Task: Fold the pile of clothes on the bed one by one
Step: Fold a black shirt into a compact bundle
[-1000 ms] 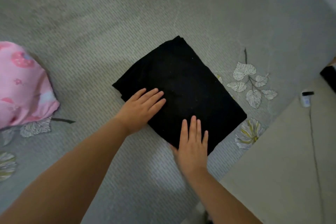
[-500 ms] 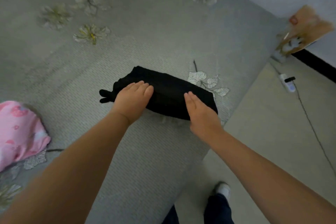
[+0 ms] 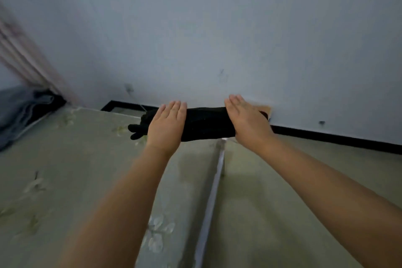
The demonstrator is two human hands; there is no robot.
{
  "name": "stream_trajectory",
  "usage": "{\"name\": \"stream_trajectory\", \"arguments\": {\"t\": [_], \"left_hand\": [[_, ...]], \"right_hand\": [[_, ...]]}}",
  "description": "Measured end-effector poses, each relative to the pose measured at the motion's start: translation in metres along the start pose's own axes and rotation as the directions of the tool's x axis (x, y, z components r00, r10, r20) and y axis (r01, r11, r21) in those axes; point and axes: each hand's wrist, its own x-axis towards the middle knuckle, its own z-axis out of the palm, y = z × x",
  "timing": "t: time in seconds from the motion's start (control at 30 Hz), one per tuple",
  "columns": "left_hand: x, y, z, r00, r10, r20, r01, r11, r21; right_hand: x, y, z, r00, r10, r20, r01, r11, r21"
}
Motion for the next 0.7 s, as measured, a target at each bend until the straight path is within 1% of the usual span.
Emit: {"name": "stream_trajectory", "arguments": {"t": [0.13,0.3,0.5,0.7], "left_hand": [[0.090,0.042,-0.054,0.992,0.056,-0.115,-0.056,0.998,0.004],[0.195,0.066,-0.107,0.960,0.103,-0.259,-0.101,0.995,0.019],[0.318,0.058,-0.148,0.904,0.102,-0.416,-0.100,0.995,0.026],[0.445,0.030,-0.169,0.853,0.102,-0.512,-0.092,0.995,0.044]], "right_hand": [[0.019,0.082,-0.064,0.993,0.050,-0.110,-0.055,0.998,-0.044],[0.065,0.158,-0.135,0.969,0.069,-0.238,-0.105,0.984,-0.142],[0.151,0.218,-0.196,0.925,0.068,-0.374,-0.161,0.961,-0.223],[0.258,0.271,-0.236,0.884,0.046,-0.465,-0.201,0.935,-0.291]]}}
